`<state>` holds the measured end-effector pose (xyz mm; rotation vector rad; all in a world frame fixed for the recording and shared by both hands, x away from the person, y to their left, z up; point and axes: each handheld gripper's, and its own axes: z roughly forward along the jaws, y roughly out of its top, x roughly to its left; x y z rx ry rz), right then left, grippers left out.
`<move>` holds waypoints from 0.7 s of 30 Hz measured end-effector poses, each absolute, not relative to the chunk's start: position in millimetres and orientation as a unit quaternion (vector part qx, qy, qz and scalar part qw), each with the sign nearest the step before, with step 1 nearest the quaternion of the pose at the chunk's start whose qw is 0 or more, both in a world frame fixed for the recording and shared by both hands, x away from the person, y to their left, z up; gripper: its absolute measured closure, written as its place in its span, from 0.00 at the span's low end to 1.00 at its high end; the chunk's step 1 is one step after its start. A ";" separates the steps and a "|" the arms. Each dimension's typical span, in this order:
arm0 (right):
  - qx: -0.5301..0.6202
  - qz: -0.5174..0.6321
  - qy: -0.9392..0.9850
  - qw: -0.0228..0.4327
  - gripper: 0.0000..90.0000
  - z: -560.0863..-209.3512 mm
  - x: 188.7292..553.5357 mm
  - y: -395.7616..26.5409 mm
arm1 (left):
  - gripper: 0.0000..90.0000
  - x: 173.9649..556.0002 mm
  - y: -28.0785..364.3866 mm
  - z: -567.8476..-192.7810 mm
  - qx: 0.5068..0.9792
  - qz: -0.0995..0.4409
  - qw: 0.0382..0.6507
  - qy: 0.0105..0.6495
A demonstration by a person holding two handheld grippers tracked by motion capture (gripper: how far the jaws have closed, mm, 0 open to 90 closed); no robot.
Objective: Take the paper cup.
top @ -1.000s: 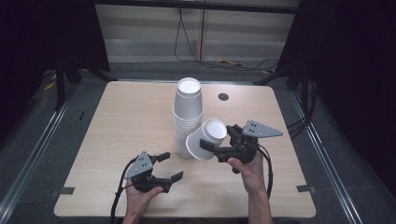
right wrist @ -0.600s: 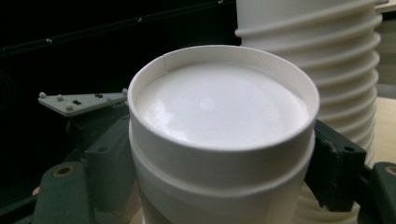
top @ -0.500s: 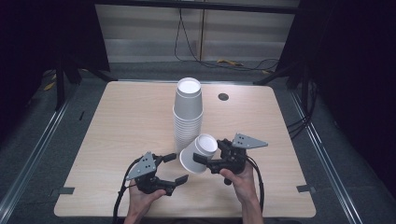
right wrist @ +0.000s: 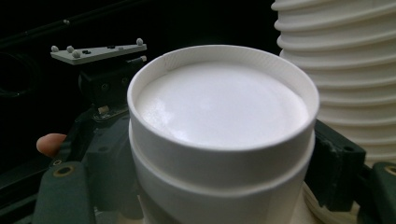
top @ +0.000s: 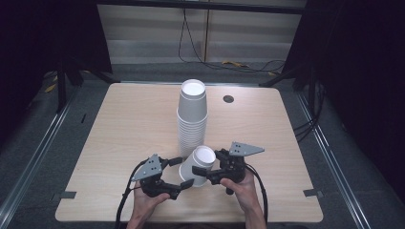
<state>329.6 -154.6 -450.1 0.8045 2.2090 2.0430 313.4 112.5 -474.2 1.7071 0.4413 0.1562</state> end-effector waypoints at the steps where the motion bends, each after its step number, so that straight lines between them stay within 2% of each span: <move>1: 0.258 0.655 0.710 0.010 0.24 -451.2 329.8 -153.4 | 0.17 313.5 111.8 -474.4 0.747 0.063 0.634 0.190; 5: 0.257 0.652 0.714 0.003 0.25 -454.1 330.3 -150.2 | 0.16 313.7 109.5 -474.1 0.750 0.064 0.630 0.188; 11: 0.251 0.662 0.706 -0.013 0.25 -454.9 330.7 -149.1 | 0.02 316.7 103.6 -474.4 0.761 0.062 0.616 0.192; 13: 0.248 0.662 0.707 -0.015 0.25 -455.0 330.3 -148.0 | 0.01 317.6 99.1 -475.5 0.762 0.060 0.615 0.192; 21: 0.247 0.670 0.700 -0.022 0.25 -456.0 330.7 -144.6 | 0.04 318.5 93.2 -477.0 0.767 0.058 0.609 0.191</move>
